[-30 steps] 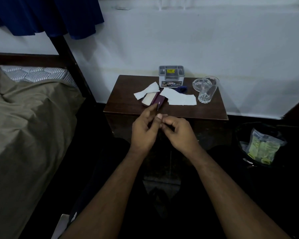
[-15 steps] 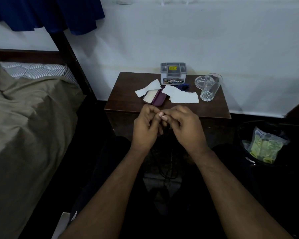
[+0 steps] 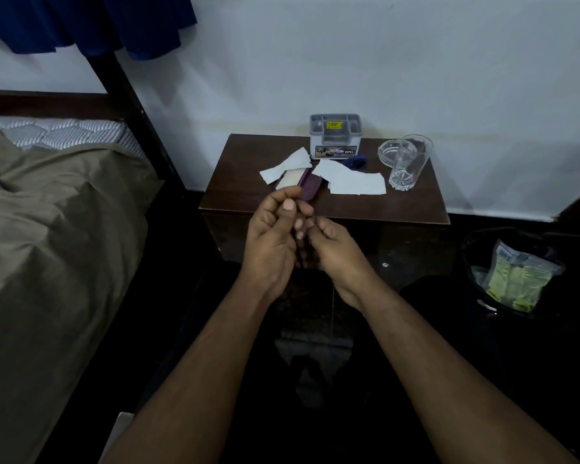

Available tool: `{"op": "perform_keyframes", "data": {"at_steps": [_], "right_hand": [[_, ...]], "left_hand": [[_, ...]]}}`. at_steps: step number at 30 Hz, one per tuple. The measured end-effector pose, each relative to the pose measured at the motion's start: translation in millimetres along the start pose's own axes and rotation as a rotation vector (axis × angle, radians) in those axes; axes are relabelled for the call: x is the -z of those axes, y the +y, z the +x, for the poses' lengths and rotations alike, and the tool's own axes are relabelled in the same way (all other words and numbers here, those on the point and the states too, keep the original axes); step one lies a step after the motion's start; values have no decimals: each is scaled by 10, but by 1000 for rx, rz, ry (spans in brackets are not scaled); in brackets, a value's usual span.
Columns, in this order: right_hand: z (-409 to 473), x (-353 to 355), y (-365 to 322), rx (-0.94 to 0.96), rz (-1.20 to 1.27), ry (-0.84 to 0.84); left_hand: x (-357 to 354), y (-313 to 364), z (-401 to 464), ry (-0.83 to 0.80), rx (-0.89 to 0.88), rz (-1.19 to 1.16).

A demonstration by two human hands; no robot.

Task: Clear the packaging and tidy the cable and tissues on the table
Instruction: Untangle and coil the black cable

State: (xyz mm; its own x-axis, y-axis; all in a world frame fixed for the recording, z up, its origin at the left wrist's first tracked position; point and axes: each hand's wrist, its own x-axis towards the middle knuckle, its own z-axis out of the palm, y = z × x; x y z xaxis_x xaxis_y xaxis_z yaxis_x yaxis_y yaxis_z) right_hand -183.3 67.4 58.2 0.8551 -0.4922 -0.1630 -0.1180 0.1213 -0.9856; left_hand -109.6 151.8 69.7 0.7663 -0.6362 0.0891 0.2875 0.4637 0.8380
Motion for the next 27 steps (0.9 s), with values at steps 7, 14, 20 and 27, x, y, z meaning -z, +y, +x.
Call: {"op": "perform_keyframes", "data": {"at_steps": [7, 14, 20, 27], "right_hand": [[22, 102, -47, 9, -114, -57], [3, 232, -74, 232, -256, -120], [29, 338, -102, 415, -511, -53], [46, 591, -181, 472, -539, -82]], "left_hand": [[99, -1, 45, -2, -172, 563], [169, -26, 62, -193, -258, 976], [79, -37, 89, -149, -285, 987], [207, 66, 183, -38, -148, 803]]}}
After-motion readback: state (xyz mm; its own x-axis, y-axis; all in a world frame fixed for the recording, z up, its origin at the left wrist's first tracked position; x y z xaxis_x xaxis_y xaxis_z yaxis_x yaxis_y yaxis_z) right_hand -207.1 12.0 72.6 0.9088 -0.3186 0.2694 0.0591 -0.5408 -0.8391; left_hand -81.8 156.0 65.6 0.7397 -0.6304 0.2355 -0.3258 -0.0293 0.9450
